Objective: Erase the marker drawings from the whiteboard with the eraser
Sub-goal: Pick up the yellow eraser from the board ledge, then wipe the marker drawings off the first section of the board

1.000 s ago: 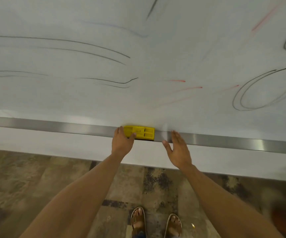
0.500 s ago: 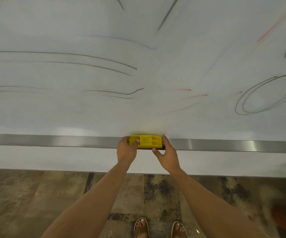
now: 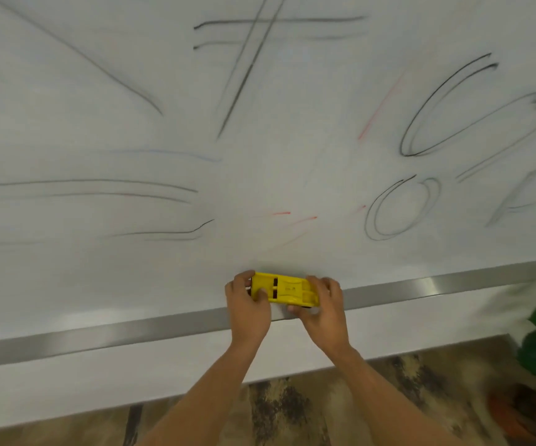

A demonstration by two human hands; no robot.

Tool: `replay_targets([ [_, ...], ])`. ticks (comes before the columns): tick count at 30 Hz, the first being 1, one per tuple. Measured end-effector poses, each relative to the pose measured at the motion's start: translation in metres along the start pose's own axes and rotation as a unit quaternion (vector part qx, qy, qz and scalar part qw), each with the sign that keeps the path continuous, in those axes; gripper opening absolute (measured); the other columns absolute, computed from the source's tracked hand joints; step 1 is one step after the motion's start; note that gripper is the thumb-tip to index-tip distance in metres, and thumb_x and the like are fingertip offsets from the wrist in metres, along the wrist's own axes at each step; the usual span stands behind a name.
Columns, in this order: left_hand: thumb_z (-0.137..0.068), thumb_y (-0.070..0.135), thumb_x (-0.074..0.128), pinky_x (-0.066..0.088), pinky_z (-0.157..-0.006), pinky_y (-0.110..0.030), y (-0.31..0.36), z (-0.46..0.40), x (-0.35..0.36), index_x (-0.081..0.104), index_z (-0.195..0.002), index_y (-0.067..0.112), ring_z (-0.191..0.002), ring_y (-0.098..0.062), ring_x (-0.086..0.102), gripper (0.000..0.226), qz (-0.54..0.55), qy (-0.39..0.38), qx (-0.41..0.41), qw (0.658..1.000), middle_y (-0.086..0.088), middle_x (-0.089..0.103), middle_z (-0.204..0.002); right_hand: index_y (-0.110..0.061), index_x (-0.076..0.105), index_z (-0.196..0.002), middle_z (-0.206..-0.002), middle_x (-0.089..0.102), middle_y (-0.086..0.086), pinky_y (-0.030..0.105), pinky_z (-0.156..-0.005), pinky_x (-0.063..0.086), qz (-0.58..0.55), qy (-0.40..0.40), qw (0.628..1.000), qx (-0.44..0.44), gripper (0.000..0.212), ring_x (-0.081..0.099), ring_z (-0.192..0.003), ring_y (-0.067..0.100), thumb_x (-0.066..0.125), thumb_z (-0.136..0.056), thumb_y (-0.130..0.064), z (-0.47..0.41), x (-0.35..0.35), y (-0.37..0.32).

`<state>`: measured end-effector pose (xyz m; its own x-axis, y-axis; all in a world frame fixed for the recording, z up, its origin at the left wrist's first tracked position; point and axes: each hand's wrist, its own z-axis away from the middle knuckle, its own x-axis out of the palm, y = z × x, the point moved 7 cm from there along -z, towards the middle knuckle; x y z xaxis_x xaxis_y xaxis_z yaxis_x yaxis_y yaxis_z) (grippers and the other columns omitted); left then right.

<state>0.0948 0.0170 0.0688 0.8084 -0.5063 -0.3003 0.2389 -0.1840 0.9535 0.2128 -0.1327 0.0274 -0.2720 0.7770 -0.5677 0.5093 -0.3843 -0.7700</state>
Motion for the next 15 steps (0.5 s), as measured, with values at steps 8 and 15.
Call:
replay_targets([
  [8, -0.093, 0.005, 0.063, 0.050, -0.087, -0.020, 0.130, 0.000, 0.007, 0.055, -0.124, 0.014, -0.103, -0.016, 0.057, 0.034, 0.025, -0.011, 0.258, 0.966, 0.000, 0.049, -0.116, -0.020, 0.045, -0.140, -0.121, 0.057, 0.014, 0.040, -0.095, 0.040, 0.144, 0.169, 0.941, -0.257, 0.064, 0.052, -0.113, 0.029, 0.073, -0.084, -0.032, -0.053, -0.096, -0.082],
  [15, -0.091, 0.012, 0.063, 0.044, -0.096, -0.035, 0.217, -0.007, -0.008, 0.062, -0.120, 0.005, -0.111, -0.023, 0.051, 0.030, -0.118, 0.087, 0.497, 0.856, -0.013, 0.058, -0.118, -0.013, 0.051, -0.139, -0.126, 0.053, 0.020, 0.041, -0.096, 0.039, 0.116, 0.340, 0.898, -0.255, 0.059, 0.046, -0.115, 0.032, 0.075, -0.085, -0.022, -0.100, -0.198, -0.123],
])
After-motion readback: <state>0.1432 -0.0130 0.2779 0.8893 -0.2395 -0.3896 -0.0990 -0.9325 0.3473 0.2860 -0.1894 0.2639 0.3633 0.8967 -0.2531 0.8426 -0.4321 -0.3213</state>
